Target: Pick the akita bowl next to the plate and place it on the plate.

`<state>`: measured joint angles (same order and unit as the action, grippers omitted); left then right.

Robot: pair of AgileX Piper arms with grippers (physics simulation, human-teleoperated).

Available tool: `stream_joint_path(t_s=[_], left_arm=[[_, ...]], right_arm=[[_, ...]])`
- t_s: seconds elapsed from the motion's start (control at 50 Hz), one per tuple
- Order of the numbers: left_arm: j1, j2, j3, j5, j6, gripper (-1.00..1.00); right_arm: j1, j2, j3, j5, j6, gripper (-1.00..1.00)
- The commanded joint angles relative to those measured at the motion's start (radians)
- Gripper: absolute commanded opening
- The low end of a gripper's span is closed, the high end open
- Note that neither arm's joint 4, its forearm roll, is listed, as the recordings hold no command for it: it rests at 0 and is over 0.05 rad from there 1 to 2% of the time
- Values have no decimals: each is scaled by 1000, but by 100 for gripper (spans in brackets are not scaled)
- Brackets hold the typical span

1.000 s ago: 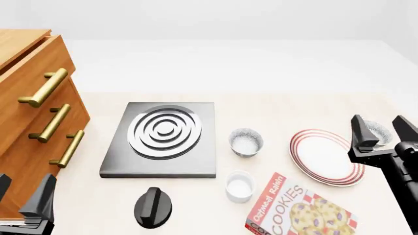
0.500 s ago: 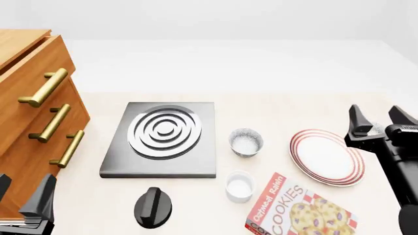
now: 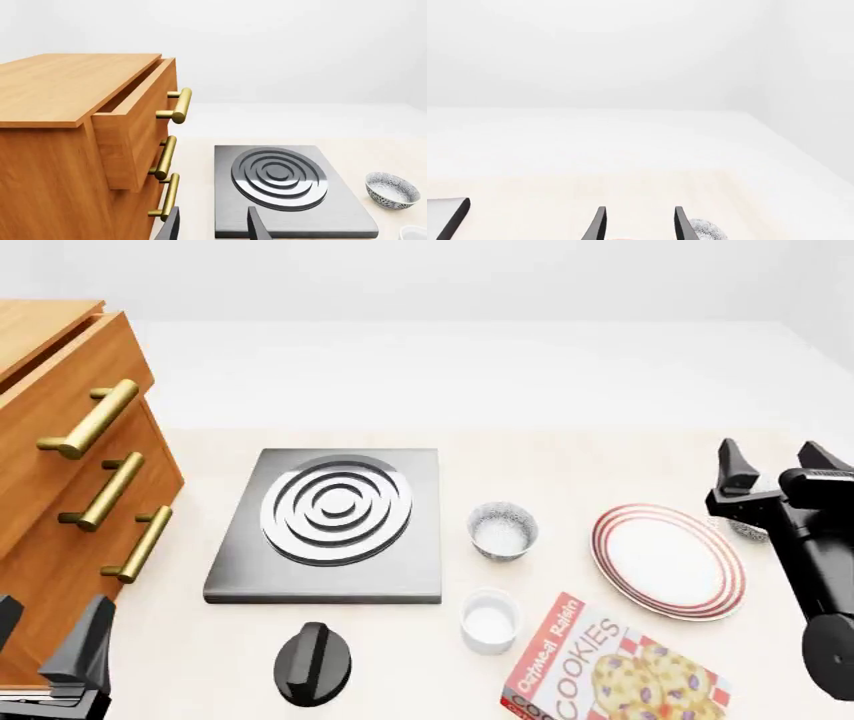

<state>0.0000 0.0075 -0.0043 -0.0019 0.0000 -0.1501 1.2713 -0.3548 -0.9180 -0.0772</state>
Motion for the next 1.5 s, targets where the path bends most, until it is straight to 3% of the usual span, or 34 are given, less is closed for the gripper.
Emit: stream_joint_path(t_s=[0.02, 1.5], left_arm=[[0, 0, 0, 0, 0, 100], [0, 0, 0, 0, 0, 100]], right_arm=[[-25, 52, -40, -1, -7, 100], [-225, 169, -174, 46, 29, 100]])
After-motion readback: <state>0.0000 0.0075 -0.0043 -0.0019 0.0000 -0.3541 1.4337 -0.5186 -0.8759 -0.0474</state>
